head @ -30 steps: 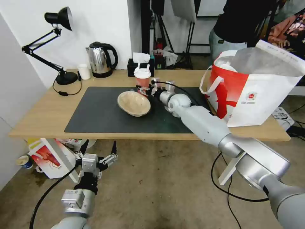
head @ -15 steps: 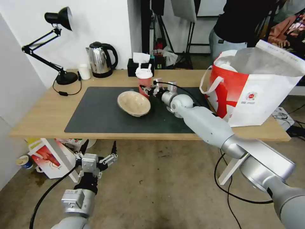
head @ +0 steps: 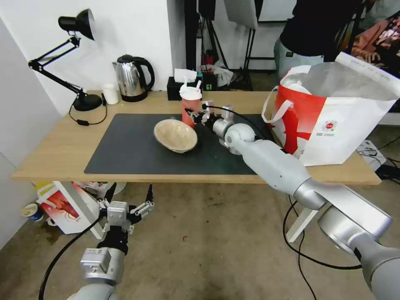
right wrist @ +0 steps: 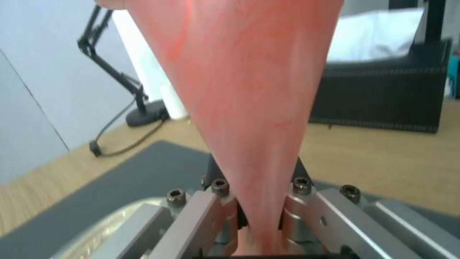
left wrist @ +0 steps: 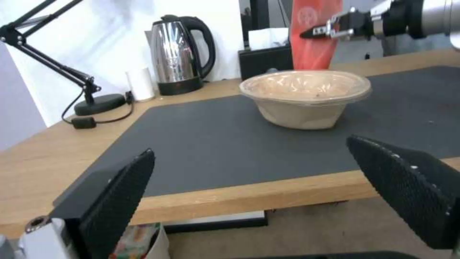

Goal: Pick up the trash from the table and place it into the takeout bag.

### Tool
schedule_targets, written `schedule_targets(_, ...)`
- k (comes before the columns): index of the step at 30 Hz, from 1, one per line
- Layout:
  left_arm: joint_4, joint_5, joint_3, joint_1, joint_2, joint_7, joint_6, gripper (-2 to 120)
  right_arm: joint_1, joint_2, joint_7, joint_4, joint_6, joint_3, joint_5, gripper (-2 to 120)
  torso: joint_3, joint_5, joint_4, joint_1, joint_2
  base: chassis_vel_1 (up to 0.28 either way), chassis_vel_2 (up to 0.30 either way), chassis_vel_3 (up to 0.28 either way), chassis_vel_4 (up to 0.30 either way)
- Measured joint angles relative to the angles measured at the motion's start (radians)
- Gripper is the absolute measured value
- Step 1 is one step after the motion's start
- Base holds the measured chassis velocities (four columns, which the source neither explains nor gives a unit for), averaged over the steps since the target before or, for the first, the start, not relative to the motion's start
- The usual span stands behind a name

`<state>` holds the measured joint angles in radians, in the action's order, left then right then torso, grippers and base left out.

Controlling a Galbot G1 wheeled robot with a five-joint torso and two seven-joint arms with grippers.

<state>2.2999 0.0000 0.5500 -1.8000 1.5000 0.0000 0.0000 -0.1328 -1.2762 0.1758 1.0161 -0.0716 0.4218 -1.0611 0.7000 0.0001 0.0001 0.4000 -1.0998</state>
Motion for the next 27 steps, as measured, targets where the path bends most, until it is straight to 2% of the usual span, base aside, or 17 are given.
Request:
schedule_targets(5, 0.000, 0.000, 0.000, 0.000, 0.000, 0.000, 0.000, 100, 0.017, 0.026, -0.015, 0.051, 0.000, -0.030, -0.012, 5, 0.000, 0.0000, -0.0001, 0.000, 0.000, 0.000, 0.000, 0.000, 0.000)
schedule_targets(10, 0.000, 0.000, 0.000, 0.000, 0.000, 0.000, 0.000, 100, 0.062, 0.087, -0.049, 0.132, -0.013, -0.062, -0.033, 5, 0.000, 0.0000, -0.0002, 0.000, 0.000, 0.000, 0.000, 0.000, 0.000)
schedule_targets(18, 0.000, 0.000, 0.000, 0.000, 0.000, 0.000, 0.000, 100, 0.106, 0.232, -0.115, 0.254, -0.048, -0.069, -0.073, 5, 0.000, 0.0002, -0.0002, 0.000, 0.000, 0.000, 0.000, 0.000, 0.000)
schedule_targets(27, 0.000, 0.000, 0.000, 0.000, 0.000, 0.000, 0.000, 100, 0.151, 0.353, -0.140, 0.344, -0.062, -0.094, -0.128, 5, 0.000, -0.0001, 0.0001, 0.000, 0.000, 0.000, 0.000, 0.000, 0.000)
